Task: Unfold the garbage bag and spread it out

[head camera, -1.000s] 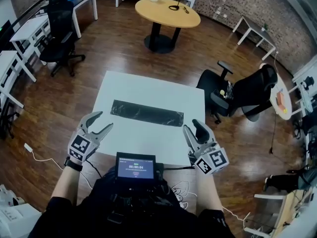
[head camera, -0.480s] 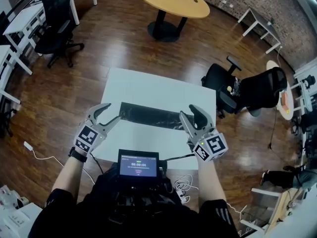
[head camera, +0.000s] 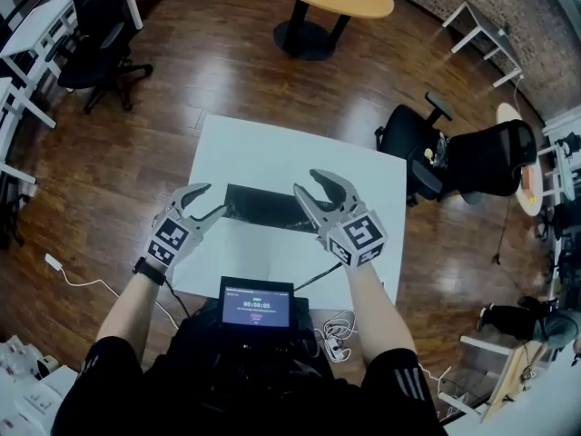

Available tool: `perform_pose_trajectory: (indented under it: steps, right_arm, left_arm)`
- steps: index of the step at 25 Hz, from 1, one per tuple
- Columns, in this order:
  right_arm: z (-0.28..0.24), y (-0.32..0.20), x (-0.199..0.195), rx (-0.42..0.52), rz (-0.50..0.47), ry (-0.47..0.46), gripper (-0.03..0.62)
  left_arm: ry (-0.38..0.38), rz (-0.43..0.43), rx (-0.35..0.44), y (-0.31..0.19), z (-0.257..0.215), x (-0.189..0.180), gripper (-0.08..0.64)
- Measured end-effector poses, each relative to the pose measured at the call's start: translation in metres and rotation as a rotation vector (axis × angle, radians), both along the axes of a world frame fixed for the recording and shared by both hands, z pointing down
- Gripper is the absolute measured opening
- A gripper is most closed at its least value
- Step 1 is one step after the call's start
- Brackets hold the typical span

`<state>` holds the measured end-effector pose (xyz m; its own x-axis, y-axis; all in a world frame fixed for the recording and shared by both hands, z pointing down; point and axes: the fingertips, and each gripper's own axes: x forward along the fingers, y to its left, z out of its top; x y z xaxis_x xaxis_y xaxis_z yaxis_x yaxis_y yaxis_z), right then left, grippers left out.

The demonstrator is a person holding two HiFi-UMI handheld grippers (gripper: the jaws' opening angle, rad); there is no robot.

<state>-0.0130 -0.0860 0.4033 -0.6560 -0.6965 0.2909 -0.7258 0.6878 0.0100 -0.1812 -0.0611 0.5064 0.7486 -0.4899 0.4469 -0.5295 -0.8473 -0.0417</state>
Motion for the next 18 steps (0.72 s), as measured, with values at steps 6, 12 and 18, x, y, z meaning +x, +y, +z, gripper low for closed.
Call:
perform_pose_trajectory:
  steps: [6, 12, 18]
  right_arm:
    - [0.049, -0.025, -0.038, -0.072, -0.117, 0.042, 0.181]
    - [0.103, -0.037, -0.074, -0.150, -0.231, 0.120, 0.181]
    - [0.174, -0.028, -0.105, -0.257, -0.354, 0.232, 0.181]
  left_arm:
    - [-0.048, -0.031, -0.080, -0.012, 0.045, -0.001, 0.235]
    - [-0.094, -0.022, -0.122, -0.015, 0.073, 0.003, 0.235]
    - [-0.117, -0.026, -0.179, -0.017, 0.102, 0.011, 0.230]
